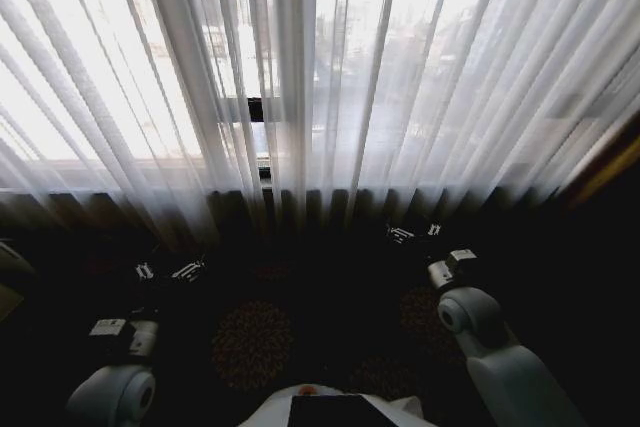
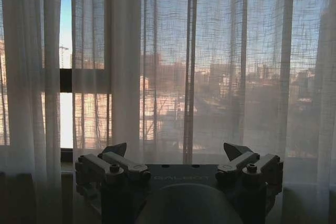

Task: Open the curtains by pulling them apart, changing their state from closed to fully open.

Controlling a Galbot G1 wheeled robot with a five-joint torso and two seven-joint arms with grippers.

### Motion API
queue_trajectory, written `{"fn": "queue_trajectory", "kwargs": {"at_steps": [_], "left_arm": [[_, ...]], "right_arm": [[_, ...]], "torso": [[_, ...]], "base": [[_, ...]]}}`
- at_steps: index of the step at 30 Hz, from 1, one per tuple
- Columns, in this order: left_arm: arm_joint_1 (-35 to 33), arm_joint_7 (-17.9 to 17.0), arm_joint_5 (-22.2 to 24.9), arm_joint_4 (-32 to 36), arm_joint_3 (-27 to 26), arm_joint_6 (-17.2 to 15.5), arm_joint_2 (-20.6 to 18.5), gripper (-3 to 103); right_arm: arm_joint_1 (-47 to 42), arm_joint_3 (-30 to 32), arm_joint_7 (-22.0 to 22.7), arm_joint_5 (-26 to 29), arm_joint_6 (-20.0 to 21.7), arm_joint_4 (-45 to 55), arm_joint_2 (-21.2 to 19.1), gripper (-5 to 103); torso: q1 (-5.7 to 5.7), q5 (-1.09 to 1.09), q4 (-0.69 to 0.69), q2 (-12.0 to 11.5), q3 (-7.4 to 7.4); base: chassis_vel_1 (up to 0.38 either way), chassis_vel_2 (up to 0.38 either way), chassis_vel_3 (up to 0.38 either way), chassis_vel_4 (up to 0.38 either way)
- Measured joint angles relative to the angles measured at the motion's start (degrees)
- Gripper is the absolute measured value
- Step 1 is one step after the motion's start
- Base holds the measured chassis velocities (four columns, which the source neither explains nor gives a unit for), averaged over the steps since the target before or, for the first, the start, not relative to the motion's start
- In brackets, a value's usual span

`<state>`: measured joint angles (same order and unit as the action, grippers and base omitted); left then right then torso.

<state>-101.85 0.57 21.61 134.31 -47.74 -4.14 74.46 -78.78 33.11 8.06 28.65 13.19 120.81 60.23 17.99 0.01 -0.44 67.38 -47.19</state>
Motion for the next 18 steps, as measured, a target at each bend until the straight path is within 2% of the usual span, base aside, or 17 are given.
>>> {"fn": "queue_trajectory", "kwargs": {"at_steps": [18], "left_arm": [[-0.5,0.0,-0.3,-0.1,0.2,0.5,-0.3,100]], "right_arm": [[-0.5,-0.1,0.0,-5.4,0.2,-0.1,0.4,100]], "torso": [[0.0,0.0,0.0,0.0,0.0]], "base": [[0.0,0.0,0.0,0.0]]}}
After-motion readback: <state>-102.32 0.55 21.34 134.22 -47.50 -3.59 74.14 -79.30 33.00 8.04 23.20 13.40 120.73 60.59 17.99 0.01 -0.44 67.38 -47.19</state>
